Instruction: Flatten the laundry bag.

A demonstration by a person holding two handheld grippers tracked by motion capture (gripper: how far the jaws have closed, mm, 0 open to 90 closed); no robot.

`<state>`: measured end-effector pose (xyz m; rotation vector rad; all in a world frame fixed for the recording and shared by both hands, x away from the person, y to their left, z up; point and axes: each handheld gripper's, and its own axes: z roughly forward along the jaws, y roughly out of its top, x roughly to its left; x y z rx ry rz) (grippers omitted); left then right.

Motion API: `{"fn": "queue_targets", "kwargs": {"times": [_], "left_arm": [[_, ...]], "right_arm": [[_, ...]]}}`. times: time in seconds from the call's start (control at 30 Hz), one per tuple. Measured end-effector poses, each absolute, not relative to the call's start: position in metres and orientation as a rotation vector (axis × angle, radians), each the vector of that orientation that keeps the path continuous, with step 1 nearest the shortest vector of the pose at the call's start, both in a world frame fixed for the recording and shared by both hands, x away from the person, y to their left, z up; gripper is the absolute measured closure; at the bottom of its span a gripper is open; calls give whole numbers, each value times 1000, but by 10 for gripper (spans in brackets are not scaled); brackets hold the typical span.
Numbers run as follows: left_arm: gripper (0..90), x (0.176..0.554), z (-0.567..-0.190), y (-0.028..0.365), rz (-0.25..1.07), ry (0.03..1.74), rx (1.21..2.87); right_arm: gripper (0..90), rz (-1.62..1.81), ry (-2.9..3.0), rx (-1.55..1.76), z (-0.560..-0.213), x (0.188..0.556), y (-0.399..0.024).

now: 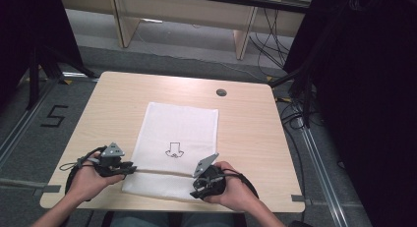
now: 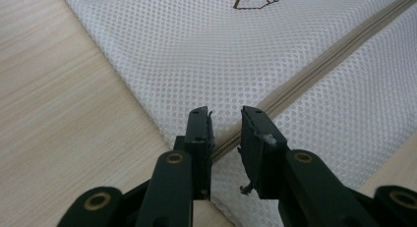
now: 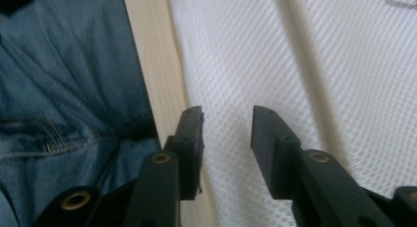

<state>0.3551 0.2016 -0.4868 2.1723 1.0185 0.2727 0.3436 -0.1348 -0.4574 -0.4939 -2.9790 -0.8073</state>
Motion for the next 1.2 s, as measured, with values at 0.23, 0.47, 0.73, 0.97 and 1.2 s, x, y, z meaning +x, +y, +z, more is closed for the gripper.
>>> {"fn": "queue_targets", "kwargs": {"times": [0.23,0.47,0.73,0.97,1.2], "left_arm": [[737,357,-490,199,251,1020,2186],[744,358,-493,198,251,1011,2202],[754,359,-497,194,231,1002,2246],[757,357,-499,189,218,996,2250],[759,354,-499,185,217,968,2282]], "right_arm": [[695,-885,-2982,-699,-449,358,-153],[898,-789,-2953,-966,-461,376,-170],[895,-741,-2944,-1063,-476,391,-173],[900,-675,-2988,-1047,-482,394,-175],[900,-615,-3013,-1035,-482,391,-175]]}}
